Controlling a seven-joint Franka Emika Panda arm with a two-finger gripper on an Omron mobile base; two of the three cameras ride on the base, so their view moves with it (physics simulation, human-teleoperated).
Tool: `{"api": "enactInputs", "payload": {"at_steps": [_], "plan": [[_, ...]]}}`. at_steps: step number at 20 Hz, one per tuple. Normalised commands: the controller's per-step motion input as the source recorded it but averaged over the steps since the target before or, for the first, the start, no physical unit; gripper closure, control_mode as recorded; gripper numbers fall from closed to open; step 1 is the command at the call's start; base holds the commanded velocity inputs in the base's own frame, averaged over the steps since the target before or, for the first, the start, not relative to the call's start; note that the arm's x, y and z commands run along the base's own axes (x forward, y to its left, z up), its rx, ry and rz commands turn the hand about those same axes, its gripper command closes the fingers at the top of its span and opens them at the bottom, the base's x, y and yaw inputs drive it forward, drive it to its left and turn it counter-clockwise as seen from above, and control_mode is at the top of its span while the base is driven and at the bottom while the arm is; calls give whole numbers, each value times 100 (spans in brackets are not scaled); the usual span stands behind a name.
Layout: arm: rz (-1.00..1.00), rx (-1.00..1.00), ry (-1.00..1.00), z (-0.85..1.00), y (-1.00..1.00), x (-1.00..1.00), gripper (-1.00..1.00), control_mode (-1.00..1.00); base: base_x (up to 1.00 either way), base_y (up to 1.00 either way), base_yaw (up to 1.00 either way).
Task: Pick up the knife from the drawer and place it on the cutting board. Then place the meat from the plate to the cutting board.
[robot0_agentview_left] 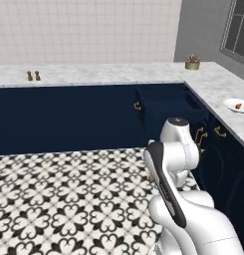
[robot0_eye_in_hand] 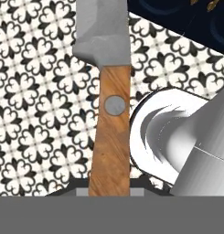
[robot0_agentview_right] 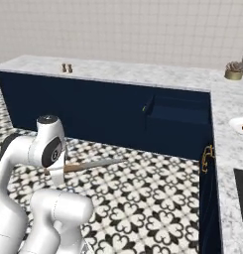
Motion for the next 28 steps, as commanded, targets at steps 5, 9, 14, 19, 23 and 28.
{"api": "enactInputs", "payload": {"at_steps": [5, 9, 14, 19, 23, 28], "plan": [[0, 0, 0, 0, 0, 0, 100, 100, -72, 15, -33], [0, 0, 0, 0, 0, 0, 100, 100, -58, 0, -43], [0, 0, 0, 0, 0, 0, 100, 100, -46, 6, -49], [0, 0, 0, 0, 0, 0, 100, 100, -46, 12, -55], [0, 0, 0, 0, 0, 0, 100, 100, -51, 1, -57], [0, 0, 0, 0, 0, 0, 100, 100, -47, 0, -57]]}}
